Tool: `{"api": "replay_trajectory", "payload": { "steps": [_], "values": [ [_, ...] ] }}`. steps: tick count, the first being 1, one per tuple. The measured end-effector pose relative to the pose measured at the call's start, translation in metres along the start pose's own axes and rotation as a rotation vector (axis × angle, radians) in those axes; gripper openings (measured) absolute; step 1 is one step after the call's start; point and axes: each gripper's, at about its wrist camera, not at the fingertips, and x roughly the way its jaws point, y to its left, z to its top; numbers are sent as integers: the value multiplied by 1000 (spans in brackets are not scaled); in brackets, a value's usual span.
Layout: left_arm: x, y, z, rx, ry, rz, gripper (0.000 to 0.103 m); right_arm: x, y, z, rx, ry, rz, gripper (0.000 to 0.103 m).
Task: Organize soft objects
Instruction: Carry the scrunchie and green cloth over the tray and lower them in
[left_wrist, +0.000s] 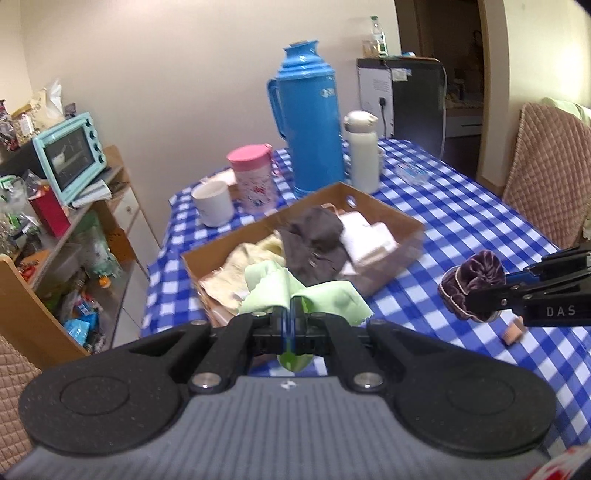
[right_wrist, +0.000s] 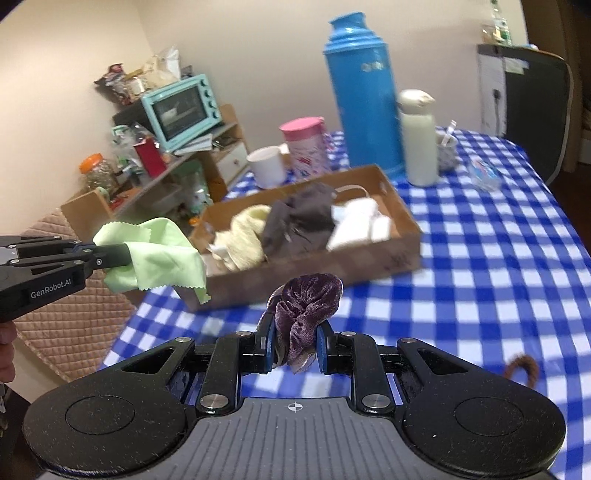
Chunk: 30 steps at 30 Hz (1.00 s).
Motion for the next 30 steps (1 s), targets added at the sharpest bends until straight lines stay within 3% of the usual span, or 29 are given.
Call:
{"api": "replay_trajectory", "payload": {
  "steps": [9, 17, 23, 30],
  "values": [
    [33, 24, 27, 9, -26, 32, 3, 46, 10, 47, -51, -43, 22, 22],
    [80, 41, 36, -19, 0, 45, 3, 96, 1, 77, -80, -49, 20, 22],
    [118, 51, 25, -44, 58, 53, 3, 139, -7, 83, -112, -11, 12, 22],
    [157, 45, -1, -58, 193, 4, 3, 186, -20, 75, -146, 96, -12, 22]
  ]
}}
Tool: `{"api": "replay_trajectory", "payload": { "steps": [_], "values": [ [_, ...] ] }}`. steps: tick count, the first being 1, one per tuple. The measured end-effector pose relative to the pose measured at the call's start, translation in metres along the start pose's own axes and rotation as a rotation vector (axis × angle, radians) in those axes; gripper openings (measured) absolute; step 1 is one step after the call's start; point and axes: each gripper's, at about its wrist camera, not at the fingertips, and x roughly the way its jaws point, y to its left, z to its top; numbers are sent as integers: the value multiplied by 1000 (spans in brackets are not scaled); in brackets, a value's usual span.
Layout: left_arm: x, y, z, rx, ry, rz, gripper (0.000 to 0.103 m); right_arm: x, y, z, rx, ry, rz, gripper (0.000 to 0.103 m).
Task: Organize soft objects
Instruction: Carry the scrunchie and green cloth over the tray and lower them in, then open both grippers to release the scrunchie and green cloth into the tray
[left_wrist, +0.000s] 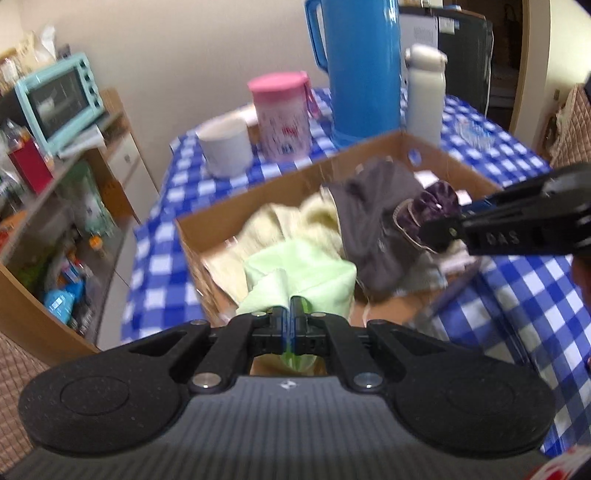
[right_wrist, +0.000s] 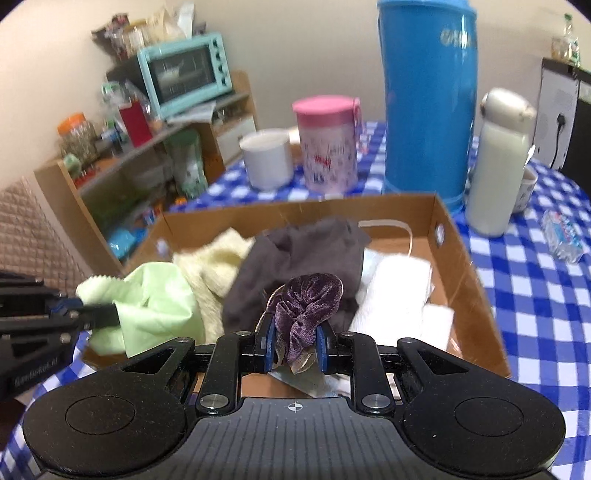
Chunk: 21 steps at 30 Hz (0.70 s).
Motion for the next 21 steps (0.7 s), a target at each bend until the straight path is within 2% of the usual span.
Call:
{"api": "replay_trajectory", "payload": {
  "steps": [10, 11, 13, 15, 17, 21],
  "values": [
    [36, -3, -11, -17, 97, 5, 4, 26, -15, -3, 9, 111, 47, 24],
    [37, -2, -11, -21, 95, 6, 6, 26, -17, -3, 15, 114, 50, 26],
    [37, 1, -11, -30, 91, 8, 10, 26, -20, -2, 30, 126, 44, 41],
    [32, 3, -11, -29, 75, 4, 15, 21, -21, -2, 36, 123, 42, 46],
    [24, 3, -11, -23, 54, 0, 31, 13, -22, -4, 37, 108, 45, 49],
    [6, 2, -16, -9, 31, -5, 33, -7, -19, -7, 33, 70, 33, 52]
  ]
}}
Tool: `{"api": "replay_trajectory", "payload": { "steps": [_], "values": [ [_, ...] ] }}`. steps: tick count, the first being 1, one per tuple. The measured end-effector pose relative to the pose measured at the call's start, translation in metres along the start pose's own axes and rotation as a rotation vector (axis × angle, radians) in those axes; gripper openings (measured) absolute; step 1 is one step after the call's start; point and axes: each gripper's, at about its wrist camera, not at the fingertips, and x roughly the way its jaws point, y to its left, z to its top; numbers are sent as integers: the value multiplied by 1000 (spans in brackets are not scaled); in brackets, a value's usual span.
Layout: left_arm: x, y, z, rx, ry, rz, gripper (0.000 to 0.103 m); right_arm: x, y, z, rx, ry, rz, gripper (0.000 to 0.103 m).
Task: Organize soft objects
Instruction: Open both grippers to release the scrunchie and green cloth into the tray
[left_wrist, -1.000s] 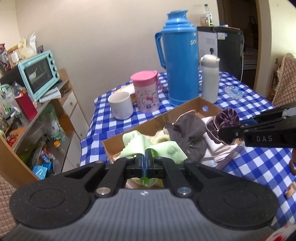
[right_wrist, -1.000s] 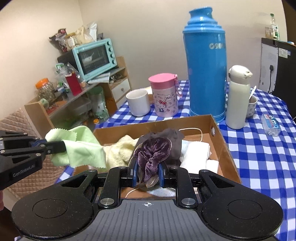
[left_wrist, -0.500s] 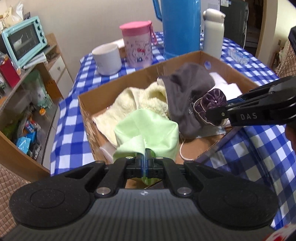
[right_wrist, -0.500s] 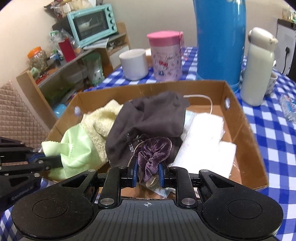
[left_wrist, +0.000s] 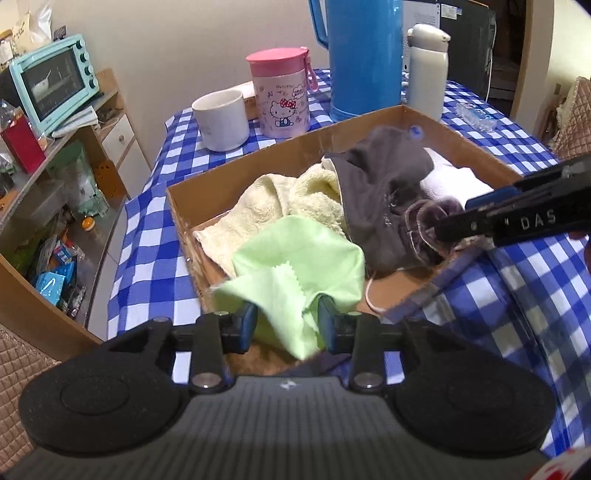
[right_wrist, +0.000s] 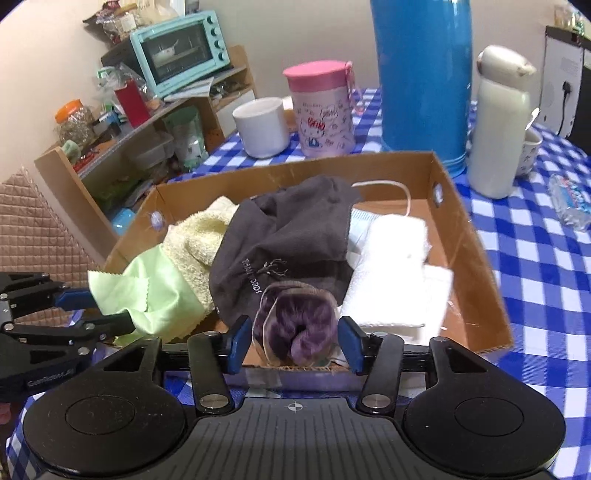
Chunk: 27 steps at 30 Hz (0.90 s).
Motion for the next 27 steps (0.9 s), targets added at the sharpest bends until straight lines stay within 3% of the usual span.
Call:
{"api": "replay_trajectory", "payload": {
  "steps": [6, 8, 10, 15, 22, 27],
  "values": [
    [-19, -1, -7, -5, -30, -7, 30, -22, 7, -5, -4, -65, 3, 51],
    [-14, -2, -7, 8, -22, 0, 17, -21, 8, -6, -4, -64, -3, 36],
    [-5, -3, -6, 14, -7, 6, 11, -16, 9, -5, 2, -49, -4, 21],
    [17, -4, -2, 22, 19, 13, 7, -4, 11, -4, 2, -38, -10, 6],
    [43, 2, 8, -37, 80, -9, 4, 13, 11, -1, 20, 4, -12, 4],
    [26, 3, 6, -58, 54, -5, 10, -3, 12, -3, 53, -29, 5, 4]
  ]
}}
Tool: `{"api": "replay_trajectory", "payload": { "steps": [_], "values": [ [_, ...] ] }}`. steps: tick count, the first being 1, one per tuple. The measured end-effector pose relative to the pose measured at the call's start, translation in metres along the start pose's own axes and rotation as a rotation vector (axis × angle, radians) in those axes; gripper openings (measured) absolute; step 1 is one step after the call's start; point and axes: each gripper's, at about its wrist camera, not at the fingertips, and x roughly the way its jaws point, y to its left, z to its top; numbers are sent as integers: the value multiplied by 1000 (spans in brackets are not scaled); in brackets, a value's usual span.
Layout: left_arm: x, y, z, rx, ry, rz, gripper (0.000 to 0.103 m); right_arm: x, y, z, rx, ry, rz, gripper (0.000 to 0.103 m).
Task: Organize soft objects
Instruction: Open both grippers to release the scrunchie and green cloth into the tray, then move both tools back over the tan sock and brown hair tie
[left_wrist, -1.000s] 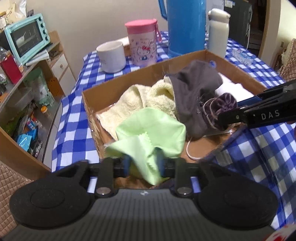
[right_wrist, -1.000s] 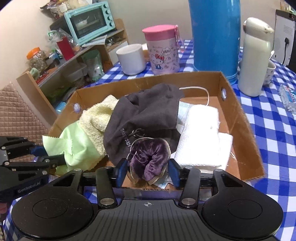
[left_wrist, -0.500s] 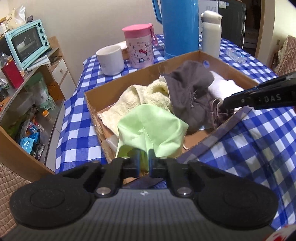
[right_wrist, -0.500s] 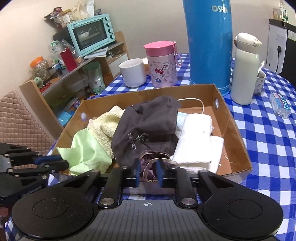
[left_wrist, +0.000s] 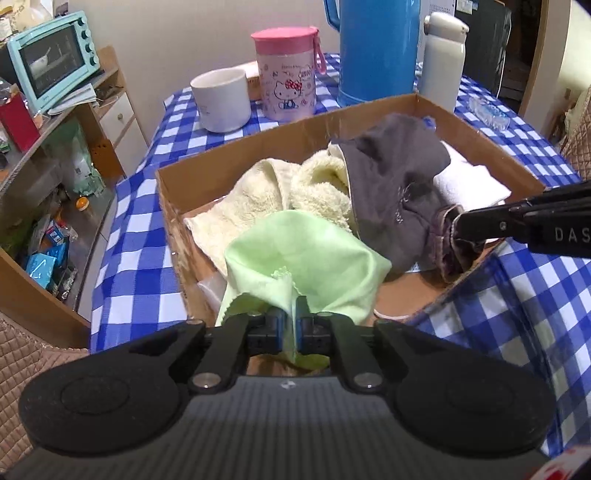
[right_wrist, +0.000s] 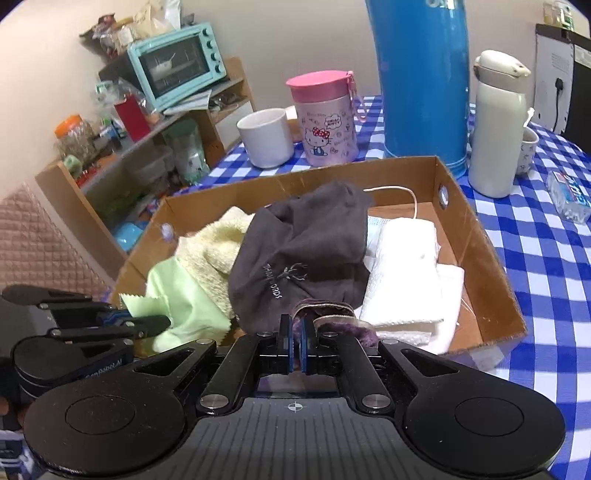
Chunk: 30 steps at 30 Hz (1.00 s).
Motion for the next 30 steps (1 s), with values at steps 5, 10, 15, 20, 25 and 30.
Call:
{"api": "replay_trajectory", "payload": {
  "steps": [5, 10, 15, 20, 25, 30],
  "values": [
    [-23, 1, -2, -34, -27, 4, 22, -20, 4, -7, 19, -23, -2, 12],
    [-55, 0, -2, -50, -67, 1, 30, -47, 9, -19, 44, -60, -20, 49],
    [-83, -7, -5, -44, -86, -1, 33, -73, 15, -28, 65, -90, -35, 58],
    [-105, -14, -11, -52, -84, -2, 38, -97, 22, -36, 70, -109, -46, 60],
    [-124, -20, -19, -54, -75, -1, 39, -121, 28, -47, 79, -125, -54, 61],
    [-141, -28, -27, -46, -82, -7, 39, -145, 31, -61, 88, -135, -69, 62]
  ]
}}
